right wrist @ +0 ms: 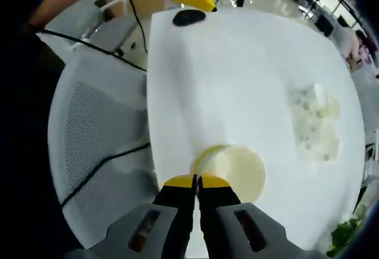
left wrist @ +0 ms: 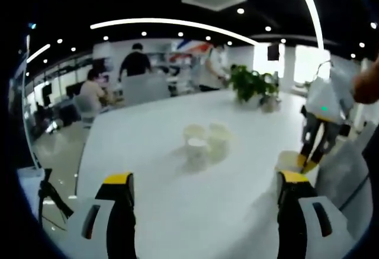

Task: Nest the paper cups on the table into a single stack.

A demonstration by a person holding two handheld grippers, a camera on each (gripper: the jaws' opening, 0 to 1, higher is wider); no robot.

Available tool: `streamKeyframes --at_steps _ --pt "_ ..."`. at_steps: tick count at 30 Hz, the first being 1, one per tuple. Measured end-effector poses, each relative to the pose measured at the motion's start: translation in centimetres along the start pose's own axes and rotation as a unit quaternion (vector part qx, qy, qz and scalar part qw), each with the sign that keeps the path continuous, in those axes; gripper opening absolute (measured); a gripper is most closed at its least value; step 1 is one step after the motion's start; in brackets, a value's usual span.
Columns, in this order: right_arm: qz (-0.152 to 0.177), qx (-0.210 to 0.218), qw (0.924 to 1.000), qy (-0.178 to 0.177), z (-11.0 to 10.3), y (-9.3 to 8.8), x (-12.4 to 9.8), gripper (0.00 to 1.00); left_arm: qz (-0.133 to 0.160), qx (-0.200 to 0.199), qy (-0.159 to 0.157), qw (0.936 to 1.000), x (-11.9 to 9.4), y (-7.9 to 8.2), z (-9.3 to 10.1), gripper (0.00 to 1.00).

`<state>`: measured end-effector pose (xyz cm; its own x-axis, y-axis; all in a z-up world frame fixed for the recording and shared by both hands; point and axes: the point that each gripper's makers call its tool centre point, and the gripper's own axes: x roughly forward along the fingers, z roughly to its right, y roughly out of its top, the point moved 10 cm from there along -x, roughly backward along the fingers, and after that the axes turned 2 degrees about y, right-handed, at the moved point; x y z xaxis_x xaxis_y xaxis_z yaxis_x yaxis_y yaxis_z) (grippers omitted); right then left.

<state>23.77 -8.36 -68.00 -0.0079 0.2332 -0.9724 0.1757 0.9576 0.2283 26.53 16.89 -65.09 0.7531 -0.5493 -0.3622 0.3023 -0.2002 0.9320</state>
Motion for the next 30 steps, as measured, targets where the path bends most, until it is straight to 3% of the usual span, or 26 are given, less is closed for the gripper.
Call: streamKeyframes --at_steps 13,19,25,30 --pt "0.000 -0.006 1.0000 0.008 -0.1 -0.3 0.4 0.00 -0.003 0.000 0.002 1.0000 -0.3 -0.3 0.1 0.98" --pt "0.008 0.005 0.9999 0.007 0.2 -0.4 0.0 0.06 -0.005 0.001 0.005 1.0000 -0.4 -0.4 0.1 0.98" --pt "0.021 0.010 0.9996 0.017 0.3 -0.4 -0.5 0.12 -0.007 0.001 0.002 1.0000 -0.3 -0.5 0.2 0.98" --pt "0.055 0.031 0.9975 0.034 0.6 -0.4 -1.4 0.16 -0.005 0.003 0.001 1.0000 -0.3 -0.4 0.3 0.98"
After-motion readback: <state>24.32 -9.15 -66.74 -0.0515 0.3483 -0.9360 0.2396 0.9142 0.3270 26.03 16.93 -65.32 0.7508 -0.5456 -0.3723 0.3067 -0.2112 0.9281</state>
